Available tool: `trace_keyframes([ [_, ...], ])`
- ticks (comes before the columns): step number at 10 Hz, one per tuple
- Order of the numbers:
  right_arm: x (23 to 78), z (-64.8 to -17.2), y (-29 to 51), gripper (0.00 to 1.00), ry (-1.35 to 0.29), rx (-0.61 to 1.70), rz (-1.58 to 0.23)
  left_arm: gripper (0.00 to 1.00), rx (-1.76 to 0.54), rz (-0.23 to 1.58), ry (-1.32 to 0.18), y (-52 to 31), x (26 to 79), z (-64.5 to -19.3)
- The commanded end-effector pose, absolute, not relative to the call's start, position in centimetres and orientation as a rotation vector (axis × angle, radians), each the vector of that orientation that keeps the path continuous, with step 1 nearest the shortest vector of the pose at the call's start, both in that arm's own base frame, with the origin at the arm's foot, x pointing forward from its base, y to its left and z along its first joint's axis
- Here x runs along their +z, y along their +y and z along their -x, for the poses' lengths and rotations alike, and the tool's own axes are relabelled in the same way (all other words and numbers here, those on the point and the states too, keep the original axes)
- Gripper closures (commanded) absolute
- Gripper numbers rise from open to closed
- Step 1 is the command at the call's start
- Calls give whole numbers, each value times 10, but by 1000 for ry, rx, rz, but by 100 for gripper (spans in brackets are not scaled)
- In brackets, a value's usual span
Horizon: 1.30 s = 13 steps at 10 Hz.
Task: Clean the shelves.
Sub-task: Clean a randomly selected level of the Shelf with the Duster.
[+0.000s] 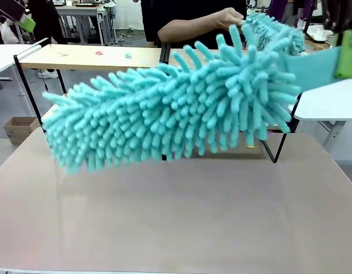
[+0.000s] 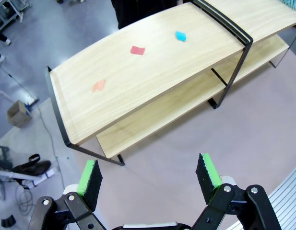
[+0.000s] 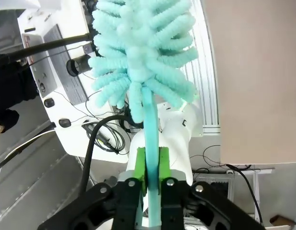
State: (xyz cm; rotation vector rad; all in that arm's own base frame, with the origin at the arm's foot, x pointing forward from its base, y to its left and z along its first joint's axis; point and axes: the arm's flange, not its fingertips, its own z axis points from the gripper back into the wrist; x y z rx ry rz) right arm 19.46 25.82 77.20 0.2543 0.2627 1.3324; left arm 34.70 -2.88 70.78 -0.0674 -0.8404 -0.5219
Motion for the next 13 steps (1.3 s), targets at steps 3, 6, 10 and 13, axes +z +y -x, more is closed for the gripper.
trace_keyframes([
  [3, 778, -214, 267, 88, 207, 1289, -313, 0, -521, 69, -840, -28, 708, -347],
  [6, 786, -241, 291, 88, 53, 1105, -323, 0, -521, 69, -840, -28, 708, -347],
  [10, 797, -309, 343, 88, -133, 617, -217, 0, -521, 69, -840, -28, 708, -347],
  [13, 781, -370, 371, 88, -19, 591, -83, 0, -521, 69, -840, -28, 708, -347],
])
